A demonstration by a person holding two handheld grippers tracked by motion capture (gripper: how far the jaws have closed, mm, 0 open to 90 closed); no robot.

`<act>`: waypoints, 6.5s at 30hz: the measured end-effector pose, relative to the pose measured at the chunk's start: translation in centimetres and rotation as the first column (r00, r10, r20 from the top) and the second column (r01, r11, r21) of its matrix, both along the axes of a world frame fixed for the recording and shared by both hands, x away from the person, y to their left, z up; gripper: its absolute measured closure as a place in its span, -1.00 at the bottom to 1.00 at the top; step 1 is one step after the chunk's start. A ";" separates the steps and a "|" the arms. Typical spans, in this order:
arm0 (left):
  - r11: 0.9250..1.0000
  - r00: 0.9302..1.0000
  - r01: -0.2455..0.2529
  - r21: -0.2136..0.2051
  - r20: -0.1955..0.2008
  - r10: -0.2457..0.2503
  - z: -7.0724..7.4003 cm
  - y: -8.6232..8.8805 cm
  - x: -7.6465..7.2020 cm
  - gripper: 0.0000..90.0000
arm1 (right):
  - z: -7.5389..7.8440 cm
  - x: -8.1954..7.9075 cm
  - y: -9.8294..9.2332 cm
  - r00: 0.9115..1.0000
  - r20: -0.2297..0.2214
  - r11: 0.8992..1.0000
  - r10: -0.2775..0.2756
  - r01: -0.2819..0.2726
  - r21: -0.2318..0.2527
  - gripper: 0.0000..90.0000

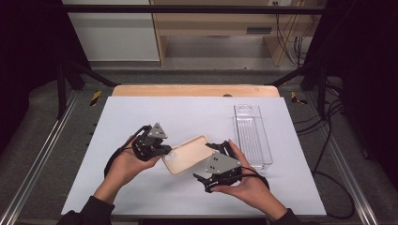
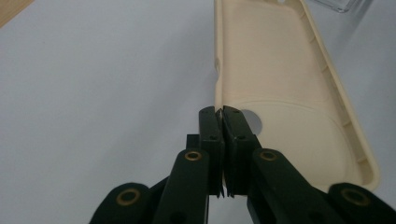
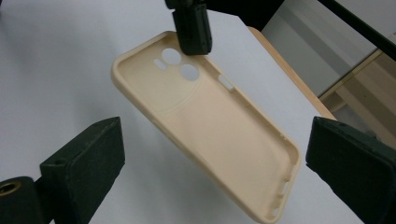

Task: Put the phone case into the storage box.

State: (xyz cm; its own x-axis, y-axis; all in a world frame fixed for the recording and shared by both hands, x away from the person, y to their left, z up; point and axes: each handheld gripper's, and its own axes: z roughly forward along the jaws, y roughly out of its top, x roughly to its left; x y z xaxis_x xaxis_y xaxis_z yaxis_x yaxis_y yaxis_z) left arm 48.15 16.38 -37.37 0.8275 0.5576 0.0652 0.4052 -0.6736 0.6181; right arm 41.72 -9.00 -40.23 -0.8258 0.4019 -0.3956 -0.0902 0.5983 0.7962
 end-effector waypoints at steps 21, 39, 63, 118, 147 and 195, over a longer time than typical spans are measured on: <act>0.997 1.000 0.029 0.074 -0.004 -0.028 1.5 -1.2 0.6 0.95 | 0.2 -0.1 3.2 0.994 0.018 0.982 0.108 -0.104 -0.158 -0.64; 0.992 0.999 0.041 0.116 0.022 -0.044 3.2 -2.0 0.7 0.95 | 1.4 -0.2 4.2 0.990 0.058 0.958 0.129 -0.110 -0.264 -0.43; 0.982 0.997 0.068 0.179 0.029 -0.075 4.6 -3.3 0.6 0.95 | 2.0 -0.5 5.3 0.973 0.102 0.921 0.207 -0.159 -0.355 0.06; 0.985 0.989 0.067 0.157 0.117 -0.086 4.3 -4.5 -0.7 0.82 | 0.3 -0.4 3.9 0.965 0.032 0.907 0.259 -0.231 -0.352 0.91; 0.908 0.863 -0.198 -0.369 0.374 0.340 0.9 2.3 -3.8 -0.68 | -1.8 2.3 0.8 0.999 0.035 0.998 0.015 -0.013 -0.065 0.92; 0.856 0.791 -0.190 -0.481 0.442 0.424 -5.1 6.1 -7.2 -0.92 | 4.2 3.2 -3.0 0.969 0.014 0.917 -0.247 0.229 0.326 0.92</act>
